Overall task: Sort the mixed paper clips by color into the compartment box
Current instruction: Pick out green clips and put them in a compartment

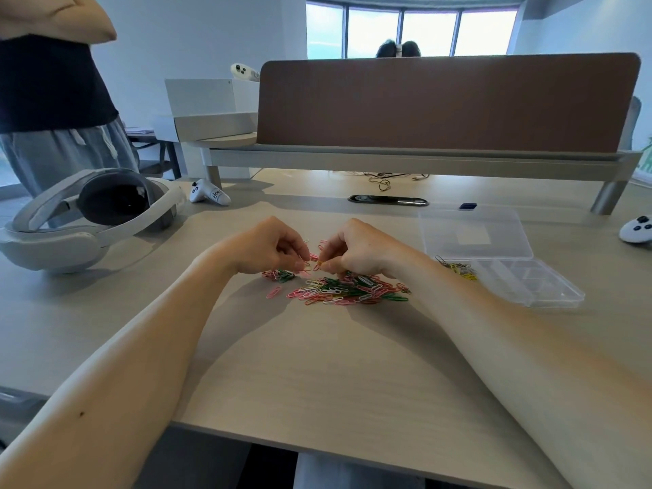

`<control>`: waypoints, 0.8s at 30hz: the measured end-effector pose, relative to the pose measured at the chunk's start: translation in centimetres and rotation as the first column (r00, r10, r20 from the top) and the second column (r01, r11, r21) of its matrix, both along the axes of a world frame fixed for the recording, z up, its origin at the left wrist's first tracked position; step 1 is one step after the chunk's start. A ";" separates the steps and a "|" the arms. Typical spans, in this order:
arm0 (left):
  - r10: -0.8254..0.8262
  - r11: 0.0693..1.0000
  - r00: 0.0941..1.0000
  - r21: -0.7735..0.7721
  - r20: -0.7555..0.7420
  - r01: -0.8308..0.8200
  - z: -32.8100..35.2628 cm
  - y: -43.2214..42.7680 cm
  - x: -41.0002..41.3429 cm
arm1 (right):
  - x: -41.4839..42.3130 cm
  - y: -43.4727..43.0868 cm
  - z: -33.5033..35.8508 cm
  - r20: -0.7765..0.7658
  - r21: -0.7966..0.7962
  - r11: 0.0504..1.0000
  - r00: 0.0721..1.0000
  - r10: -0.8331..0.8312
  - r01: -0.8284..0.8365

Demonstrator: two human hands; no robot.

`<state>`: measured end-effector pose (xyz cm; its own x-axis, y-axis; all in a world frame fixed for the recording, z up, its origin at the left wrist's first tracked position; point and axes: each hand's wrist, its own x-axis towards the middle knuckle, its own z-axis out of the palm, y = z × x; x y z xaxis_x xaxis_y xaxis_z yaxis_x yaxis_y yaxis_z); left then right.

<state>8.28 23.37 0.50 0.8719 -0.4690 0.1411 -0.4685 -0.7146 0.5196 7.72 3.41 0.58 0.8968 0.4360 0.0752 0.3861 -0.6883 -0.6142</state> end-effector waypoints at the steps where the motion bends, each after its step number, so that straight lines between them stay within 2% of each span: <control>1: 0.000 1.000 1.000 -0.017 0.018 0.000 0.0 -0.1 0.0 | -0.1 0.1 0.0 -0.024 0.024 1.000 1.000 -0.005 0.006; 6: 0.015 0.997 0.994 -0.083 0.105 -0.006 -0.2 -0.7 -0.1 | -0.3 0.4 -0.1 -0.165 0.163 0.983 0.985 -0.056 0.083; 12: 0.045 0.988 0.986 -0.153 0.162 -0.020 -0.1 -1.3 -0.3 | -0.5 0.4 0.1 -0.301 0.240 0.956 0.949 -0.092 0.169; 16: 0.090 0.980 0.981 -0.189 0.173 -0.056 -0.2 -1.3 -0.2 | -0.4 0.0 0.1 -0.307 0.216 0.960 0.946 -0.105 0.177; 20: 0.103 0.978 0.982 -0.194 0.156 -0.071 -0.3 -1.3 -0.1 | -0.2 -0.8 0.1 -0.192 0.144 0.969 0.966 -0.171 0.201; 24: 0.100 0.975 0.989 -0.207 0.110 -0.076 -0.3 -1.5 -0.2 | 0.1 -1.1 0.1 -0.237 0.324 0.925 0.964 -0.124 0.198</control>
<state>8.11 21.87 0.19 0.8795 -0.3427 0.3302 -0.4759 -0.6419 0.6012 7.84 2.28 0.64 0.9641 0.2655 -0.0023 0.1258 -0.4641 -0.8768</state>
